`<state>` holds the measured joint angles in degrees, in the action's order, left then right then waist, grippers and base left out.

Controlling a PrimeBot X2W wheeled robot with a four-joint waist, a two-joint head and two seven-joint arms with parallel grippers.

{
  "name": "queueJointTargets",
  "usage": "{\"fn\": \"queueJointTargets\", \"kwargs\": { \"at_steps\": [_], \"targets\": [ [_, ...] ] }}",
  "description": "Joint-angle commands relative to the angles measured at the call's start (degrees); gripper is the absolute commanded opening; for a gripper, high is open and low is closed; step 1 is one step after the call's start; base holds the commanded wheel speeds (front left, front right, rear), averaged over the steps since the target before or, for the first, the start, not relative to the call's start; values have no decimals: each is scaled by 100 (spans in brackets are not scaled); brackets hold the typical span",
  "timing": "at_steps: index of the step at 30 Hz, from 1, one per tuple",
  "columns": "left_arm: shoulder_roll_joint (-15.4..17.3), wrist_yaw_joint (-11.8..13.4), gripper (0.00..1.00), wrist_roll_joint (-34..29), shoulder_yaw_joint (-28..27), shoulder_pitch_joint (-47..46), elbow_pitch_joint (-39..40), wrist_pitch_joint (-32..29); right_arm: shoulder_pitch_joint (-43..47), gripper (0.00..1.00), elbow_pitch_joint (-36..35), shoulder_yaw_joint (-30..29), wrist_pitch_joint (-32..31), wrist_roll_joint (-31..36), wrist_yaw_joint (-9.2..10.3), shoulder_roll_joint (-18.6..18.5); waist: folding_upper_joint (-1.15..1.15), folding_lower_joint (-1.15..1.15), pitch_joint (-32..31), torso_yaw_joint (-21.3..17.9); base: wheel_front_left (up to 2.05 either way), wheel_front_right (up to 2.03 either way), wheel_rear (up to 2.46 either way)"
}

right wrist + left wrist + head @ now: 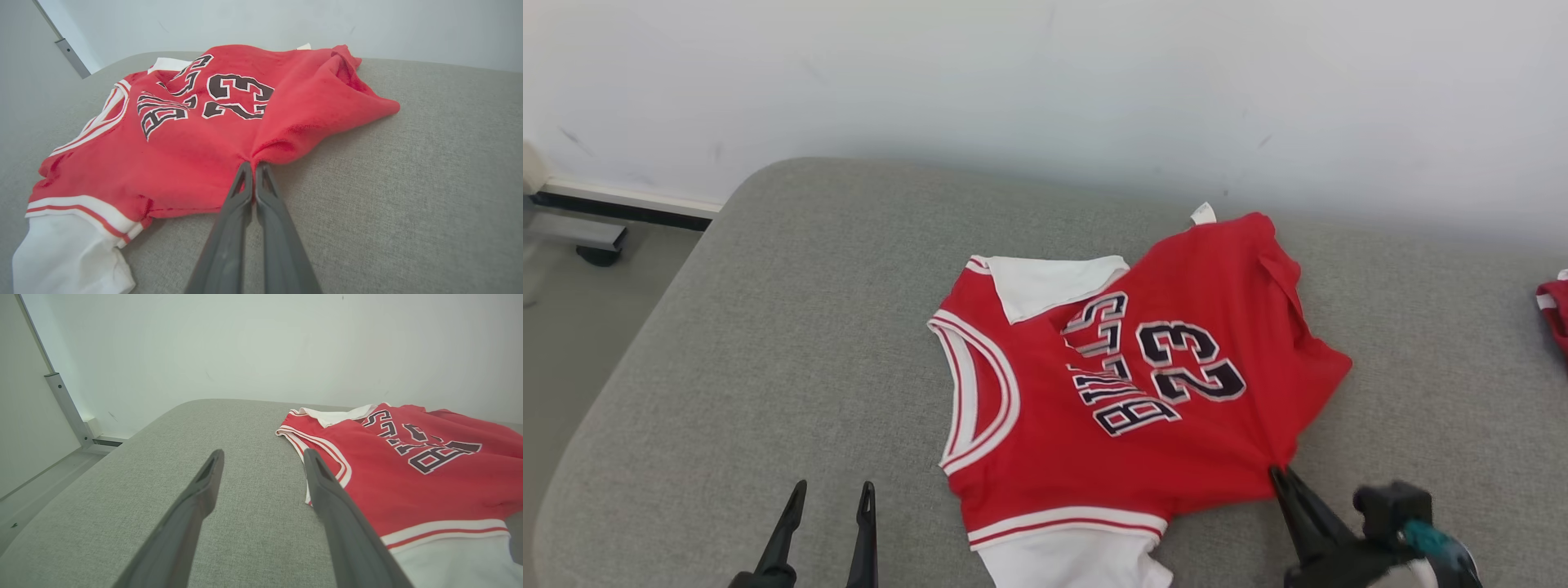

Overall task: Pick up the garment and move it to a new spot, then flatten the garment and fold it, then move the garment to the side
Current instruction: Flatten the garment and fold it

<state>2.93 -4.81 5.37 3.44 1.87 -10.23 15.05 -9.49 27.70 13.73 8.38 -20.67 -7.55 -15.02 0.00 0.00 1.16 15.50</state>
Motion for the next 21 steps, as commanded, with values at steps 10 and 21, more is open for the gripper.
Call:
{"fn": "queueJointTargets", "kwargs": {
  "at_steps": [10, 21],
  "targets": [
    [-8, -32, 100, -45, -37, 131, 25, 17, 2062, 99, -2795, -883, -1486, 720, 15, 857, 0, 0, -43, -81, 0, 0, 0],
    [-7, 13, 100, -19, -9, 106, 42, 17, 1817, 100, -3572, -1425, -1785, 968, 15, 534, 0, 0, -16, -59, 0, 0, 0]
  ]
}}
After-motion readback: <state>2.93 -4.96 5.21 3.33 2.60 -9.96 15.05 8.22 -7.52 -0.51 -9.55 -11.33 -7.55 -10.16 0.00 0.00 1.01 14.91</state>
